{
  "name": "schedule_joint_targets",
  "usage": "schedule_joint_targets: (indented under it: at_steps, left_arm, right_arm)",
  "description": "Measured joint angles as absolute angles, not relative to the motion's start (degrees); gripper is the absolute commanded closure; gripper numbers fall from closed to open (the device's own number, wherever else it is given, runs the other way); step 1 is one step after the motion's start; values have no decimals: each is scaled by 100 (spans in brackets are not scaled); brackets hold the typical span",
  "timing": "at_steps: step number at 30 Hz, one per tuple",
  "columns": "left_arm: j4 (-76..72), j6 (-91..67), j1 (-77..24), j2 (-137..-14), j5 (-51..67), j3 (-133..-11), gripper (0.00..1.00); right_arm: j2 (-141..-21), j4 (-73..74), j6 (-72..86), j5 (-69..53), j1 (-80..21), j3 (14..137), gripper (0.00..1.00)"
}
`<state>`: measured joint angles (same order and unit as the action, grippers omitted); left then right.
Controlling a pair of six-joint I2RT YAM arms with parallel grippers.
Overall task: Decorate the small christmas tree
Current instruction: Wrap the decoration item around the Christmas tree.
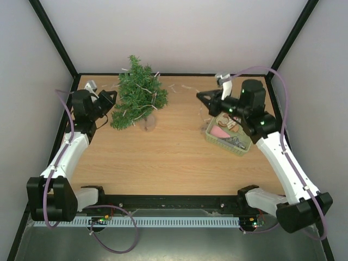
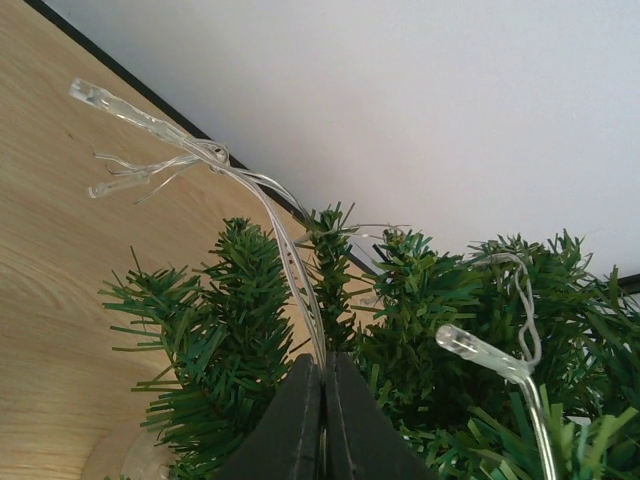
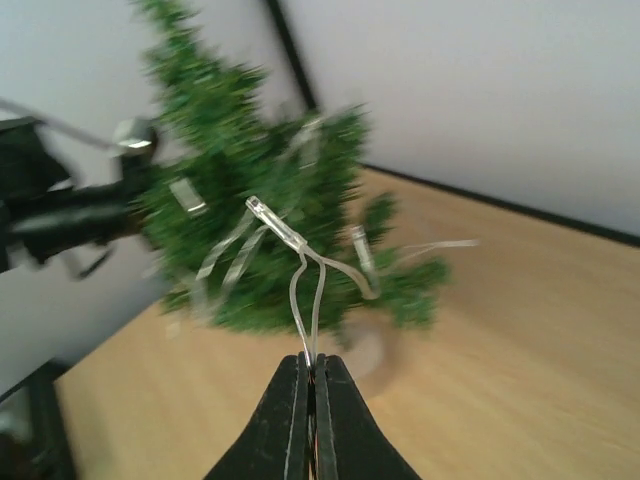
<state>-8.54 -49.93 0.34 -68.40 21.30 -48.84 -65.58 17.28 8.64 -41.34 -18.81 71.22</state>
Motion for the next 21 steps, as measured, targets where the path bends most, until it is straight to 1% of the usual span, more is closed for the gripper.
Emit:
schedule_joint_targets:
  at_steps: [3, 7, 10, 14, 21]
  left_arm:
    - [-851, -4993, 34, -6893, 2187, -4884, 98]
    - [-849, -4991, 34, -6901, 2224, -4884, 98]
    - [-840, -4984, 34, -6901, 2235, -4884, 96]
    - [-814, -4950, 34, -6899, 2231, -4884, 93]
    - [-593, -4821, 34, -6794, 2174, -4895, 76]
  right_arm:
    - [-6167, 1376, 1061, -4807, -2139, 6534, 98]
    - [-5710, 1066, 1243, -5465, -2333, 6049, 98]
    - [-5537, 777, 1511, -5712, -2394, 5745, 98]
    - [-5684, 598, 1752, -5686, -2735, 5304, 98]
    - [-6154, 556, 1815, -5492, -3533, 5028, 98]
